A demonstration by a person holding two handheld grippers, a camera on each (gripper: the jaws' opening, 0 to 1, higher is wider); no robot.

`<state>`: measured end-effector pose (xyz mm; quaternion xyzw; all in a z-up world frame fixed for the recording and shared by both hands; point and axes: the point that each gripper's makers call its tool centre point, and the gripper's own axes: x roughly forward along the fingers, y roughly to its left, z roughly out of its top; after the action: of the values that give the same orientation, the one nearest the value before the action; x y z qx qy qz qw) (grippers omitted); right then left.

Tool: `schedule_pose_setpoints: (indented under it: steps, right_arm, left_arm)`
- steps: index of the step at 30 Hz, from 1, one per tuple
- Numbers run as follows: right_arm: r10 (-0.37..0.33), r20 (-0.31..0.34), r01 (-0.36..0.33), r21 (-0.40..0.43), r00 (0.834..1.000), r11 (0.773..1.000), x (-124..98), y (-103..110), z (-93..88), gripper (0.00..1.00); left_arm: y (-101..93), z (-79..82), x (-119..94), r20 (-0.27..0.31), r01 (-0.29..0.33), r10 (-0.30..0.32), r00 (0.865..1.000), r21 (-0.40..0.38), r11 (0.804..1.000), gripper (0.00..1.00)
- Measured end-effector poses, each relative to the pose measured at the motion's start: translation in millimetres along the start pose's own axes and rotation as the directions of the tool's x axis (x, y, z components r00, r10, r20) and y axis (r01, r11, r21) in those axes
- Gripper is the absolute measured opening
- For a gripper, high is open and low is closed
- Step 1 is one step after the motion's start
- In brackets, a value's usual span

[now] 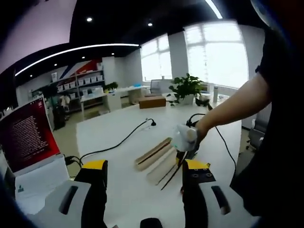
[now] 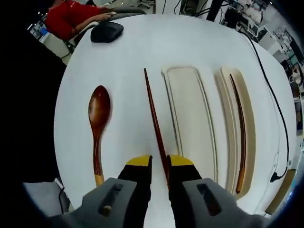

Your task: Arrange the utensils inside the cutlery case until each visible utensil rests in its matching compartment.

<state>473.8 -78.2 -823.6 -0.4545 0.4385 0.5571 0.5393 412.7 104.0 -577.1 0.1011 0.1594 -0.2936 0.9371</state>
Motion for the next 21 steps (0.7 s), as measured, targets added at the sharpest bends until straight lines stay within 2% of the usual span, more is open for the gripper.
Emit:
schedule_pose_setpoints:
  steps: [3, 6, 10, 14, 17, 21]
  right_arm:
    - [0.001, 0.021, -0.001, 0.029, 1.000, 1.000, -0.5, -0.3, -0.5, 0.09]
    - [-0.014, 0.030, 0.014, 0.010, 0.999, 1.000, 0.1, 1.3, -0.7, 0.09]
    - [-0.005, 0.045, 0.005, -0.007, 0.999, 1.000, -0.4, 0.6, -0.4, 0.09]
    - [0.011, 0.050, -0.009, -0.030, 0.999, 1.000, 0.5, 0.5, 0.0, 0.09]
    - [0.027, 0.047, -0.024, -0.051, 0.999, 0.998, -0.1, 0.2, 0.3, 0.08]
    - [0.045, 0.063, -0.043, -0.036, 0.997, 0.998, 0.1, -2.8, 0.3, 0.05]
  left_arm:
    - [-7.2, -4.4, 4.7, -0.014, 0.021, -0.021, 1.000, 0.002, 1.000, 0.65]
    - [-14.2, -4.0, 7.9, -0.013, 0.030, -0.030, 0.999, -0.009, 1.000, 0.65]
    - [-22.8, -1.6, 14.0, -0.009, 0.016, -0.016, 1.000, -0.038, 0.999, 0.65]
    - [-32.9, -1.4, 18.4, -0.033, 0.009, -0.010, 0.999, -0.024, 1.000, 0.65]
    - [-36.8, 6.2, 18.3, -0.015, -0.010, 0.010, 1.000, -0.049, 0.999, 0.65]
    - [-34.5, 5.6, 20.6, -0.043, -0.040, 0.040, 0.998, -0.008, 0.999, 0.65]
